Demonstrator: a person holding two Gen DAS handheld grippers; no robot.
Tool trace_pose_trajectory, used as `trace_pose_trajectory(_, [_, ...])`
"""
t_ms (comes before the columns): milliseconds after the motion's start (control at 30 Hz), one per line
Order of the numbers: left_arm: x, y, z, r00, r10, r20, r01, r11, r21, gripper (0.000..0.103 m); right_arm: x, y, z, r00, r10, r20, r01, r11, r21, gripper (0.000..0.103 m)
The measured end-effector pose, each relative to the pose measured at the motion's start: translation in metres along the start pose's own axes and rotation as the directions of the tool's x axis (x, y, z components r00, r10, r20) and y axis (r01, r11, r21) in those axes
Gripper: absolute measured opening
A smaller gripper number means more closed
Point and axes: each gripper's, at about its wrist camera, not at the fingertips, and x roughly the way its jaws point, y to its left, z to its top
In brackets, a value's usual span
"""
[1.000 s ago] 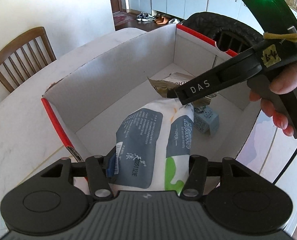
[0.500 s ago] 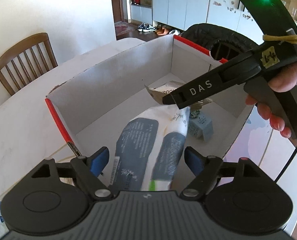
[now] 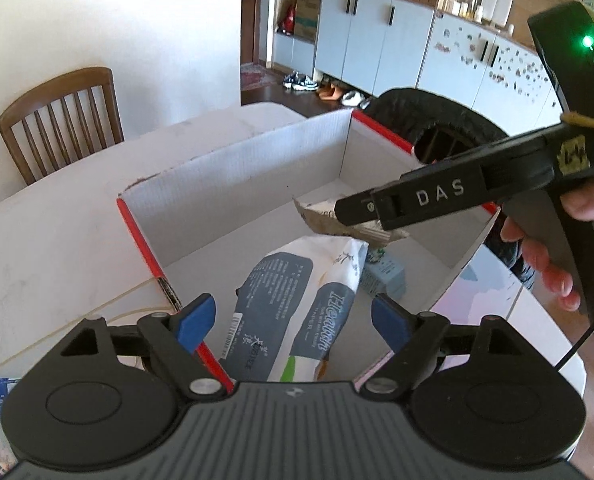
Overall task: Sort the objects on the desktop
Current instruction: 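Withdraw both tools from the red box back toward the table items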
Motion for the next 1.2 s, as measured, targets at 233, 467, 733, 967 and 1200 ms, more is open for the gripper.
trace_pose_trajectory(233, [-0.027,0.006,-0.006,0.998,-0.018,0.054,0.020,0.999,-0.029,0.086,-0.024,0.018,-0.002,0.999,0.014,0.051,-0.012,1.000,-0.027,0.079])
trace_pose_trajectory(467, [-0.059,0.015,-0.020,0.995,-0.012,0.102,0.017,0.999,-0.048,0.086,-0.045,0.047,-0.006,0.995,0.019,0.101,-0.014,0.999,-0.049,0.080])
trace_pose_trajectory(733, [-0.093,0.037,-0.039,0.990,-0.007,0.143,0.014,0.999,-0.051,0.086,-0.060,0.081,-0.020,0.991,0.020,0.134,-0.014,0.999,-0.048,0.080])
trace_pose_trajectory(967, [-0.118,0.062,-0.059,0.985,0.006,0.172,0.002,0.999,-0.047,0.086,-0.065,0.118,-0.036,0.988,0.008,0.152,0.000,0.999,-0.051,0.080])
trace_pose_trajectory(1200, [-0.140,0.087,-0.084,0.980,0.009,0.197,-0.001,0.999,-0.042,0.086,-0.064,0.154,-0.052,0.986,-0.017,0.168,0.025,0.999,-0.046,0.080])
